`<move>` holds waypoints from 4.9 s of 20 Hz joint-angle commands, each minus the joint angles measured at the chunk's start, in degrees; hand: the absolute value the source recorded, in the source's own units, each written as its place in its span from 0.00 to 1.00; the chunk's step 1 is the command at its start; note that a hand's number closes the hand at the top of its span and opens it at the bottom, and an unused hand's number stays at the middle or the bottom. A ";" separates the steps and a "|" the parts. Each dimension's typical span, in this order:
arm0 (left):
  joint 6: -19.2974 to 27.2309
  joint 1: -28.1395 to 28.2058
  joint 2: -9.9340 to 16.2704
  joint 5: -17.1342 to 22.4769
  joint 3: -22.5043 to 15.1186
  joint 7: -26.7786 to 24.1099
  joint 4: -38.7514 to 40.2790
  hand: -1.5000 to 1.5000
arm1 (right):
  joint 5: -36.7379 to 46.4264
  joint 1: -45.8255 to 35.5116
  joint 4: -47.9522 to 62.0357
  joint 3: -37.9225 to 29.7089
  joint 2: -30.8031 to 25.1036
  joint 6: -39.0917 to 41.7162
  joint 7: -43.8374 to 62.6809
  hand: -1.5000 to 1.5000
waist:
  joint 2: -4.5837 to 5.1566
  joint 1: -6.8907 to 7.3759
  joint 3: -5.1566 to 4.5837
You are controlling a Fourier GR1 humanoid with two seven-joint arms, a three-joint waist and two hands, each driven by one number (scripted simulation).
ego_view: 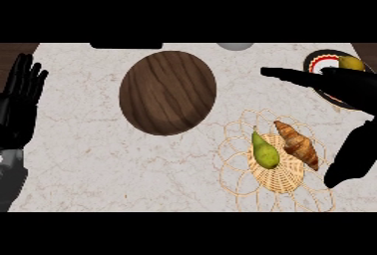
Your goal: Pick the pear from the placemat and place it in the bowl
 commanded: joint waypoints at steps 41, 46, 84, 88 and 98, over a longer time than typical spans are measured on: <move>-7.67 4.08 -7.03 -7.56 9.12 2.14 -3.94 0.50 | 45.47 9.02 21.45 0.96 16.33 17.10 -28.83 0.00 | -0.17 -0.65 0.14; -7.39 -2.22 -8.93 -10.24 9.14 2.03 1.92 0.50 | 51.96 3.69 30.69 1.68 20.39 17.29 -31.76 0.00 | -0.02 -0.66 0.13; -10.75 0.41 -10.35 -13.39 15.89 5.24 -1.09 0.50 | 73.36 13.66 37.56 -7.59 29.99 -5.61 -29.14 1.00 | -1.18 -3.99 0.02; -9.18 4.25 -9.73 -13.81 18.30 4.65 -0.41 0.50 | 74.64 20.03 38.56 -18.22 23.16 -13.70 -16.86 1.00 | -3.58 -11.99 -0.41; -9.60 7.11 -8.53 -13.41 20.17 4.27 -1.48 0.50 | 81.84 30.08 11.95 -20.72 28.16 -26.34 6.20 1.00 | -3.60 -10.61 -0.57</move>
